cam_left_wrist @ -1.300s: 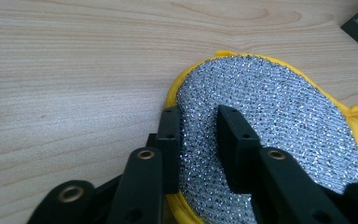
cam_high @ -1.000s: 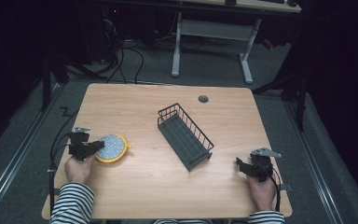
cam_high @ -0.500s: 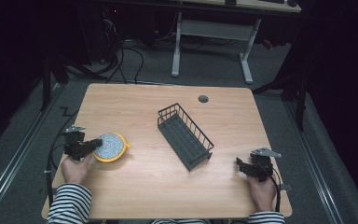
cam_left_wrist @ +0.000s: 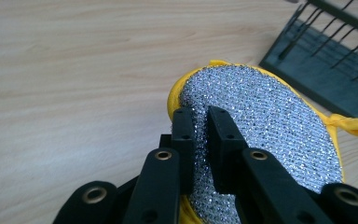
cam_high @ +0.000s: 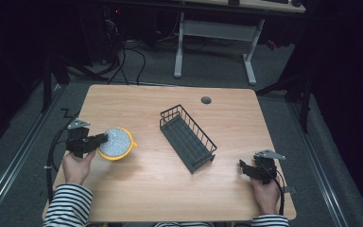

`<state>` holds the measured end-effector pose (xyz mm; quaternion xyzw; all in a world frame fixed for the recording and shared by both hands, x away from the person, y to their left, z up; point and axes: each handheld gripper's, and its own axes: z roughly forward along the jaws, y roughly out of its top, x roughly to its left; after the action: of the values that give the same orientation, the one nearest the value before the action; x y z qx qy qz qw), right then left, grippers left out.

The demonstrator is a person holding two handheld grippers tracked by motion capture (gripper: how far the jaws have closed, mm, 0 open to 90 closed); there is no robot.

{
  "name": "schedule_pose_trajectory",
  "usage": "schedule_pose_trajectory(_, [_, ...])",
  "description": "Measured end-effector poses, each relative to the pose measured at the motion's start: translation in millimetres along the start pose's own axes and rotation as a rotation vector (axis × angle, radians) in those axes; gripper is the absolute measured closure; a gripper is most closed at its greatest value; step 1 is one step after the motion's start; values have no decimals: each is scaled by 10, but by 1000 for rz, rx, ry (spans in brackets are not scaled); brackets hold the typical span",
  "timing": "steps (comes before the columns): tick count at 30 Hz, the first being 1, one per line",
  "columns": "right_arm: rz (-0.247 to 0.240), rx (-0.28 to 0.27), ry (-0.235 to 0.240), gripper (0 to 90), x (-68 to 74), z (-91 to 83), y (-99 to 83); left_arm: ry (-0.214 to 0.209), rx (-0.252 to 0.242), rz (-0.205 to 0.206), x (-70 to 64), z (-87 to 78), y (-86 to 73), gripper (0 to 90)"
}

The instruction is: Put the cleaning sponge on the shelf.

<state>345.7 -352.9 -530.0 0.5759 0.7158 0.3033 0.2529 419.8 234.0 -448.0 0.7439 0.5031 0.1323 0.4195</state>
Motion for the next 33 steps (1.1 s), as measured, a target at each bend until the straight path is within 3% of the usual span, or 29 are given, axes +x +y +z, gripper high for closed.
schedule_pose_trajectory(8, [-4,0,1,331,-1,1,0,-52,-3,54,-223,40,303,824])
schedule_pose_trajectory(17, [-5,-1,1,328,-1,2,0,-131,-17,87,-478,182,617,823])
schedule_pose_trajectory(28, [-5,1,2,326,3,1,0,-213,-26,153,-880,498,1034,822])
schedule_pose_trajectory(33, [-9,2,3,325,4,1,1,-222,-23,178,-1036,656,1170,822])
